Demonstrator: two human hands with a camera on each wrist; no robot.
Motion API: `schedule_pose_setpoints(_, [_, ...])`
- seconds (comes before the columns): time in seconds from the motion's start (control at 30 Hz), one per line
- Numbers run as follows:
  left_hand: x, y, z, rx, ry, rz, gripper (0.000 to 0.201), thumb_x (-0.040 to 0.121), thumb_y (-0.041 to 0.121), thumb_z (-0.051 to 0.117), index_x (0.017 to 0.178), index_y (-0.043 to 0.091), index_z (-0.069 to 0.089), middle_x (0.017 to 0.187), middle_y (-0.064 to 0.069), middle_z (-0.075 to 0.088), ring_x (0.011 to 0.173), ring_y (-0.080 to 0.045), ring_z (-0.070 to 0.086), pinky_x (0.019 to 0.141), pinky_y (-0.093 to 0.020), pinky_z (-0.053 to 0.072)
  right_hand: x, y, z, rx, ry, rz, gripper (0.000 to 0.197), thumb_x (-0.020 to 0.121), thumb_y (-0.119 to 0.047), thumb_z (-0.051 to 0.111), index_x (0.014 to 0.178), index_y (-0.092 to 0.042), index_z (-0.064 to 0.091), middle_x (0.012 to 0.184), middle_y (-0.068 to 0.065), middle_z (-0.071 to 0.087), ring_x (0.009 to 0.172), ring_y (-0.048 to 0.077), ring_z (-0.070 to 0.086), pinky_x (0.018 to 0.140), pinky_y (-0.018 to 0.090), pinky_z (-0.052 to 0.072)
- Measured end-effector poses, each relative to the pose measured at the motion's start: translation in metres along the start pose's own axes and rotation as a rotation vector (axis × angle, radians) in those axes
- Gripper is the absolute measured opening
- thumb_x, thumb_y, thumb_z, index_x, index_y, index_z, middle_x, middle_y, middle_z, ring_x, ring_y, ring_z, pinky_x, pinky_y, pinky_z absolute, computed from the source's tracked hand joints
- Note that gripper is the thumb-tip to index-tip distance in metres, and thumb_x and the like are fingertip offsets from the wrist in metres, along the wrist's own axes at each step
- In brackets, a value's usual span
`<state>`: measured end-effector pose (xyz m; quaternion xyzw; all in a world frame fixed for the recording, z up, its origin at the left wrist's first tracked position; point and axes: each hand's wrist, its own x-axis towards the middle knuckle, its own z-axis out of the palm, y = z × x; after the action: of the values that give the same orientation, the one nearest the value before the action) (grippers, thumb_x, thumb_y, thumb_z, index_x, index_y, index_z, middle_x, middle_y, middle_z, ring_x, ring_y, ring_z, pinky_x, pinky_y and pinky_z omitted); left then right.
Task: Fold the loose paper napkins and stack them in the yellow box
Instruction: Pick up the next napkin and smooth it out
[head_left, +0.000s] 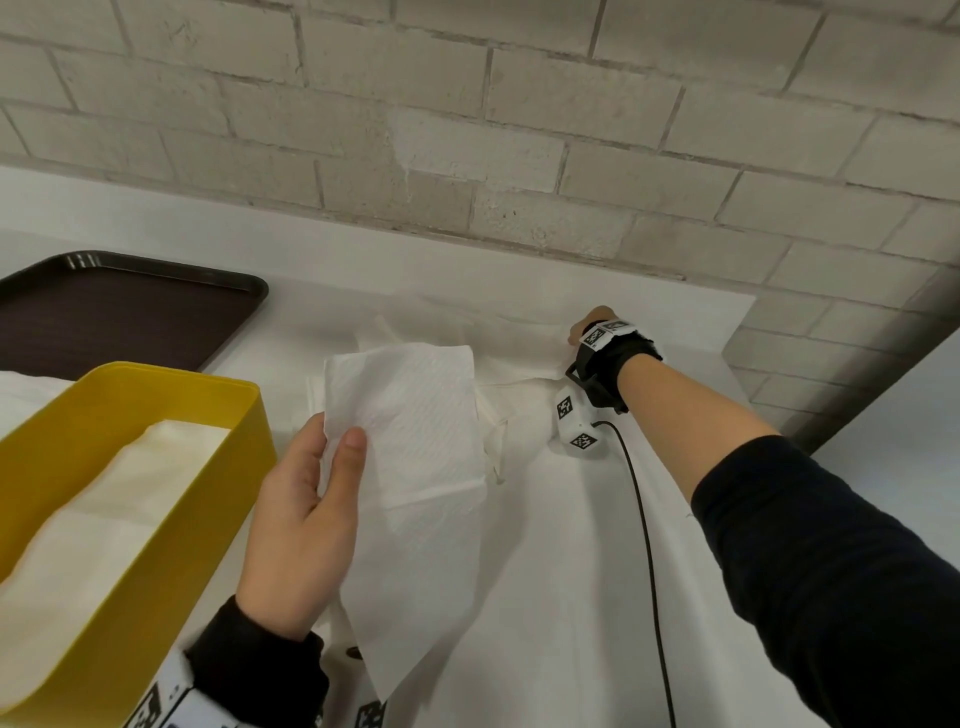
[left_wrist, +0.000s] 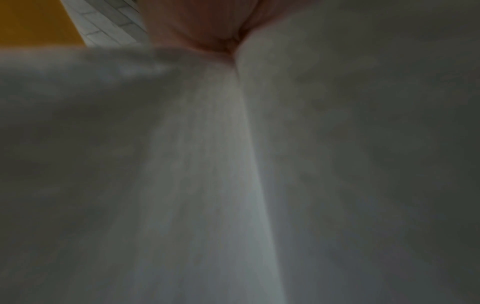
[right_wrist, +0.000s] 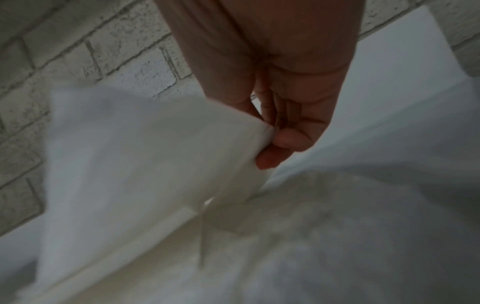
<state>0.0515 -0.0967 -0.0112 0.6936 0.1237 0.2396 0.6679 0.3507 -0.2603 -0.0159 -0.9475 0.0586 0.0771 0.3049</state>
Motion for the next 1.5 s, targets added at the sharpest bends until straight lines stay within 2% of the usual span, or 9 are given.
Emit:
schedule_pose_setpoints(0.17, [0.001, 0.002, 0.002, -0.002, 0.003, -0.017, 0.046, 0.08, 0.043, 0.048, 0.115, 0.016, 0.059, 0.109, 0.0, 0.067, 0.108, -0.017, 0.061, 0.098, -0.044, 0.045, -0.008, 0.005, 0.005, -0.008, 0.013, -0.017, 0.043, 0.081, -0.01, 0.052, 0.125, -0.009, 0.055, 0.126, 0.011, 0.056, 0.109, 0.026, 0.059, 0.092, 0.025, 0.05])
schedule_pose_setpoints(0.3, [0.002, 0.0, 0.001, 0.005, 0.011, -0.021, 0.034, 0.08, 0.043, 0.049, 0.106, 0.025, 0.061, 0.103, 0.004, 0.069, 0.103, -0.014, 0.063, 0.094, -0.041, 0.047, 0.008, 0.001, 0.005, 0.047, 0.009, -0.048, 0.037, 0.09, -0.01, 0.052, 0.126, -0.003, 0.052, 0.131, 0.015, 0.052, 0.12, 0.027, 0.052, 0.069, 0.014, 0.048])
schedule_pose_setpoints(0.53, [0.007, -0.009, -0.001, -0.009, 0.016, -0.027, 0.041, 0.085, 0.036, 0.044, 0.117, 0.015, 0.058, 0.111, 0.001, 0.067, 0.11, -0.017, 0.06, 0.1, -0.041, 0.045, 0.02, -0.023, 0.003, 0.095, 0.077, -0.126, 0.035, 0.088, -0.01, 0.058, 0.121, 0.002, 0.053, 0.128, 0.016, 0.054, 0.118, 0.031, 0.052, 0.097, 0.035, 0.044])
schedule_pose_setpoints(0.63, [0.008, -0.01, -0.002, -0.006, 0.019, 0.0, 0.022, 0.096, 0.018, 0.041, 0.096, 0.025, 0.061, 0.088, 0.014, 0.07, 0.086, -0.002, 0.064, 0.077, -0.016, 0.049, 0.01, -0.03, -0.003, 0.29, -0.026, -0.207, 0.021, 0.085, -0.009, 0.061, 0.106, -0.008, 0.063, 0.104, 0.008, 0.063, 0.098, 0.024, 0.059, 0.085, 0.038, 0.052])
schedule_pose_setpoints(0.8, [0.007, -0.012, -0.005, -0.029, 0.009, 0.014, 0.022, 0.097, 0.016, 0.04, 0.091, 0.019, 0.061, 0.081, 0.007, 0.067, 0.082, -0.008, 0.062, 0.074, -0.022, 0.048, -0.033, -0.03, -0.015, 0.513, -0.268, -0.326, 0.017, 0.088, -0.006, 0.058, 0.075, -0.016, 0.057, 0.077, 0.001, 0.055, 0.066, 0.01, 0.053, 0.05, 0.02, 0.051])
schedule_pose_setpoints(1.07, [0.01, -0.012, -0.004, -0.064, 0.041, 0.04, 0.027, 0.097, 0.011, 0.041, 0.116, 0.026, 0.051, 0.109, 0.005, 0.065, 0.102, -0.01, 0.062, 0.084, -0.025, 0.052, -0.109, -0.035, -0.064, 0.604, -0.414, -0.612, 0.018, 0.095, -0.009, 0.045, 0.078, -0.016, 0.047, 0.066, -0.008, 0.064, 0.058, 0.004, 0.059, 0.053, 0.016, 0.047])
schedule_pose_setpoints(1.23, [0.011, -0.007, 0.0, -0.061, 0.106, 0.179, 0.06, 0.093, -0.003, 0.044, 0.125, 0.046, 0.032, 0.141, 0.002, 0.041, 0.118, -0.012, 0.054, 0.102, -0.027, 0.042, -0.163, -0.037, -0.094, 0.764, -0.582, -0.759, 0.02, 0.069, -0.024, 0.061, 0.084, -0.014, 0.053, 0.067, -0.006, 0.071, 0.058, 0.004, 0.065, 0.054, 0.016, 0.052])
schedule_pose_setpoints(1.4, [0.007, -0.003, 0.01, -0.098, 0.0, 0.104, 0.042, 0.093, -0.007, 0.04, 0.084, 0.025, 0.066, 0.087, 0.02, 0.07, 0.088, 0.005, 0.061, 0.08, -0.013, 0.046, -0.196, -0.029, -0.088, 0.843, -0.581, -0.84, 0.006, 0.083, -0.012, 0.063, 0.084, -0.018, 0.062, 0.073, -0.005, 0.071, 0.064, 0.005, 0.066, 0.06, 0.016, 0.052])
schedule_pose_setpoints(1.5, [0.001, 0.006, 0.013, -0.23, -0.099, 0.038, 0.038, 0.092, -0.004, 0.041, 0.086, 0.023, 0.069, 0.084, 0.014, 0.073, 0.084, -0.003, 0.066, 0.073, -0.016, 0.05, -0.206, -0.02, -0.072, 0.766, -0.59, -0.808, 0.006, 0.085, -0.01, 0.056, 0.09, -0.013, 0.056, 0.075, -0.005, 0.071, 0.065, 0.006, 0.066, 0.062, 0.017, 0.053])
